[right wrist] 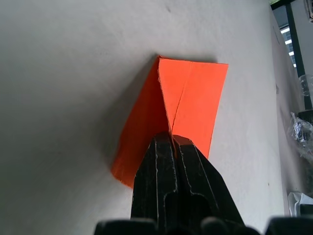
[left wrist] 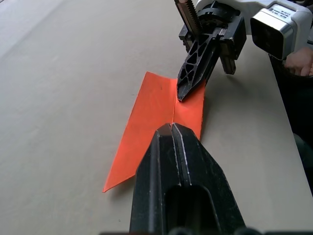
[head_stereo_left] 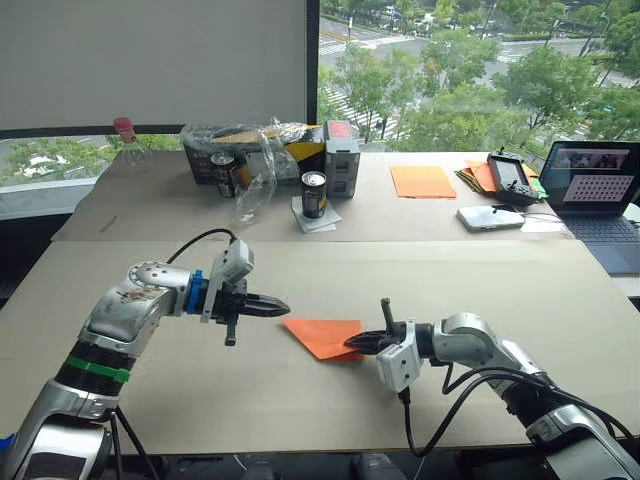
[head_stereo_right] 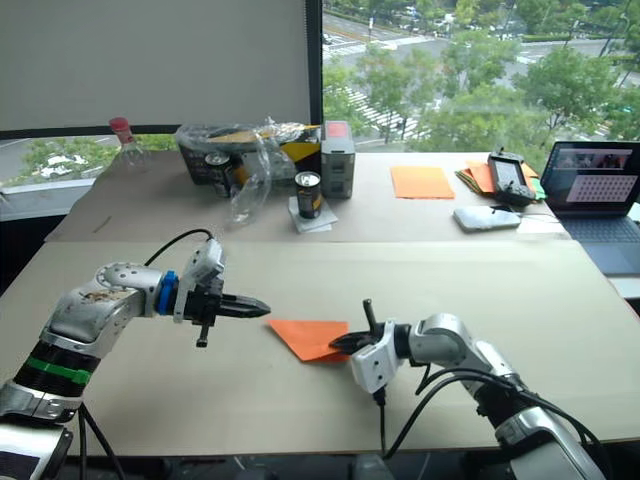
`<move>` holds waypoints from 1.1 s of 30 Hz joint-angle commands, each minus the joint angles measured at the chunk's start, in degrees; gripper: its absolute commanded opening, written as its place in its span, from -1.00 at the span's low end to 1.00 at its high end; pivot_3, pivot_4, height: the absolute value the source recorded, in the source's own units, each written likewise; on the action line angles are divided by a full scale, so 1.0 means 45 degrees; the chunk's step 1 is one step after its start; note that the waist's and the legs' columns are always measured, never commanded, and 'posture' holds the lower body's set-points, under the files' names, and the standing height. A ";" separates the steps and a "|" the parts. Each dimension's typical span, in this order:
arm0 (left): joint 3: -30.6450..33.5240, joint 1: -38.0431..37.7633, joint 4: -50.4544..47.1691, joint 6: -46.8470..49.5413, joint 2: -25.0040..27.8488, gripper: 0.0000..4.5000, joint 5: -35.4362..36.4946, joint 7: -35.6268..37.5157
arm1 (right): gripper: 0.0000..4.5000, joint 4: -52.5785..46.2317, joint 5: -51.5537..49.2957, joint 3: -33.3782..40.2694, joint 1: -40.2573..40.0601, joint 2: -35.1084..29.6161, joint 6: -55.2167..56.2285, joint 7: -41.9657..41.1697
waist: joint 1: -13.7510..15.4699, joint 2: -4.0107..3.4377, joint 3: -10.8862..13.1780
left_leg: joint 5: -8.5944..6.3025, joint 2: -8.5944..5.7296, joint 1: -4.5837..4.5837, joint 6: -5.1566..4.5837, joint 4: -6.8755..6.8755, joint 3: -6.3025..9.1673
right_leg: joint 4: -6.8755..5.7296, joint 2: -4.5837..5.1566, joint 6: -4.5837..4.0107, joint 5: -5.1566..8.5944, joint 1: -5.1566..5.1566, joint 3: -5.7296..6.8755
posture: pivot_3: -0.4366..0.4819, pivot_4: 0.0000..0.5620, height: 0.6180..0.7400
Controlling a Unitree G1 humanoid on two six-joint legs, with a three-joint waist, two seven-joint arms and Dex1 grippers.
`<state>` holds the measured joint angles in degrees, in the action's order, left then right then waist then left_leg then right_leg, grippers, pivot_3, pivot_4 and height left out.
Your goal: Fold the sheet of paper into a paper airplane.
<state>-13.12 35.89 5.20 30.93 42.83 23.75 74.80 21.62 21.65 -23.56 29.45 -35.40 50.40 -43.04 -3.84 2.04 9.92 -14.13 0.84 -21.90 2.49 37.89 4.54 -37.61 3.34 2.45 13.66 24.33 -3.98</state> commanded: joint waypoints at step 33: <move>-0.1520 -0.0186 0.5230 -0.5744 -0.3734 -1.00 -0.4590 -0.1087 | -0.14 -0.3664 -0.5869 0.1219 -0.2332 -0.0442 -0.6633 -0.2873 | 0.0265 -0.0021 -0.0022 | -0.0045 0.0001 0.0232 -0.0080 0.0004 0.0001 | 0.0095 -0.0002 0.0011 0.0008 -0.0286 -0.0002 | -0.05 -0.47 0.84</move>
<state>-18.15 37.18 27.99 3.16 25.43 4.76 68.55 7.64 -1.82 -20.69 19.17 -37.52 23.12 -56.13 -2.65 1.95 9.82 -14.33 0.84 -20.86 2.13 37.91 4.55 -37.17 3.33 2.50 13.70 23.04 -3.98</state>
